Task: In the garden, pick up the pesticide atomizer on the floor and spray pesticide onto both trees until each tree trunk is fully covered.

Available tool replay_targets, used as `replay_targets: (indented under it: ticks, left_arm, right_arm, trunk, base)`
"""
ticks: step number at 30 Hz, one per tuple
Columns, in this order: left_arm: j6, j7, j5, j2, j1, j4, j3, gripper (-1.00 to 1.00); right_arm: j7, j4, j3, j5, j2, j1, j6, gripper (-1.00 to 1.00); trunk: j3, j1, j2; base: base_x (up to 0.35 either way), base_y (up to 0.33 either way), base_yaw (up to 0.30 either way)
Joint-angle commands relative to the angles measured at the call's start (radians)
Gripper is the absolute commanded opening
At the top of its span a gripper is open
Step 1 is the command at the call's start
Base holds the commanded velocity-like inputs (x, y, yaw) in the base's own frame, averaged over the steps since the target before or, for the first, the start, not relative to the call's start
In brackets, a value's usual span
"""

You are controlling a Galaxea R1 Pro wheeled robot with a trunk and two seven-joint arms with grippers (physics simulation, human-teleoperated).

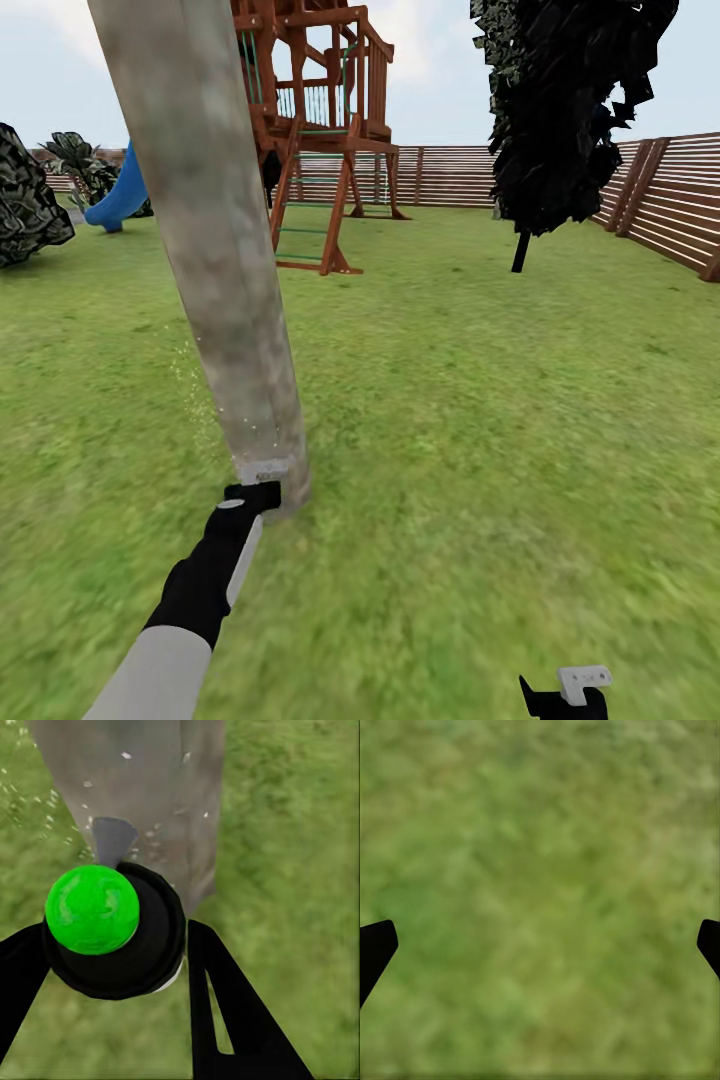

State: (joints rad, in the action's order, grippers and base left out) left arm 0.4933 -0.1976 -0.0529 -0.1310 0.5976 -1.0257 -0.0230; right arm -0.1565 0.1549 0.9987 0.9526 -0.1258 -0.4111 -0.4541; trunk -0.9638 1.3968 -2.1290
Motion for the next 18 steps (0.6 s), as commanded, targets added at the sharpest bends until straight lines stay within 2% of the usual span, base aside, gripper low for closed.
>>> replay_targets:
  ticks: [1, 3, 5, 6, 7, 9, 11, 12, 15, 16, 18]
  left_arm:
    - [0.01, -0.001, -0.003, -0.002, 0.0, -0.017, 0.04, -1.0]
    - [0.017, 0.0, -0.002, -0.002, 0.001, -0.054, 0.052, -1.0]
    - [0.019, 0.002, -0.002, 0.007, -0.001, -0.073, 0.039, -1.0]
    - [0.02, 0.004, -0.002, 0.011, -0.002, -0.075, -0.001, -1.0]
    - [0.02, 0.007, -0.003, 0.013, -0.002, -0.077, -0.056, -1.0]
    - [0.022, 0.008, -0.003, 0.014, -0.002, -0.079, -0.099, -1.0]
    - [0.031, 0.009, -0.005, 0.012, -0.002, -0.115, -0.099, -1.0]
    - [0.059, 0.009, -0.005, 0.01, -0.002, -0.129, -0.085, -1.0]
    - [0.084, 0.006, -0.002, 0.0, 0.0, -0.147, -0.014, -1.0]
    - [0.091, 0.005, -0.002, -0.001, 0.0, -0.177, -0.007, -1.0]
    - [0.124, 0.005, -0.002, 0.007, -0.001, -0.206, -0.018, -1.0]
  right_arm:
    - [0.0, 0.0, 0.0, 0.0, 0.0, 0.0, 0.0, 1.0]
    - [0.0, 0.0, 0.0, 0.0, 0.0, 0.0, 0.0, 1.0]
    - [0.0, 0.0, 0.0, 0.0, 0.0, 0.0, 0.0, 1.0]
    - [0.0, 0.0, 0.0, 0.0, 0.0, 0.0, 0.0, 1.0]
    - [0.0, 0.0, 0.0, 0.0, 0.0, 0.0, 0.0, 1.0]
    - [0.0, 0.0, 0.0, 0.0, 0.0, 0.0, 0.0, 1.0]
    - [0.0, 0.0, 0.0, 0.0, 0.0, 0.0, 0.0, 1.0]
    - [0.0, 0.0, 0.0, 0.0, 0.0, 0.0, 0.0, 1.0]
    - [0.0, 0.0, 0.0, 0.0, 0.0, 0.0, 0.0, 1.0]
    - [0.0, 0.0, 0.0, 0.0, 0.0, 0.0, 0.0, 1.0]
    - [0.0, 0.0, 0.0, 0.0, 0.0, 0.0, 0.0, 1.0]
  trunk:
    - [0.0, 0.0, 0.0]
    - [0.0, 0.0, 0.0]
    - [0.0, 0.0, 0.0]
    - [0.0, 0.0, 0.0]
    - [0.0, 0.0, 0.0]
    - [0.0, 0.0, 0.0]
    - [0.0, 0.0, 0.0]
    - [0.0, 0.0, 0.0]
    - [0.0, 0.0, 0.0]
    - [0.0, 0.0, 0.0]
    - [0.0, 0.0, 0.0]
  base:
    - [0.0, 0.0, 0.0]
    - [0.0, 0.0, 0.0]
    - [0.0, 0.0, 0.0]
    - [0.0, 0.0, 0.0]
    - [0.0, 0.0, 0.0]
    - [0.0, 0.0, 0.0]
    - [0.0, 0.0, 0.0]
    - [0.0, 0.0, 0.0]
    - [0.0, 0.0, 0.0]
    - [0.0, 0.0, 0.0]
    - [0.0, 0.0, 0.0]
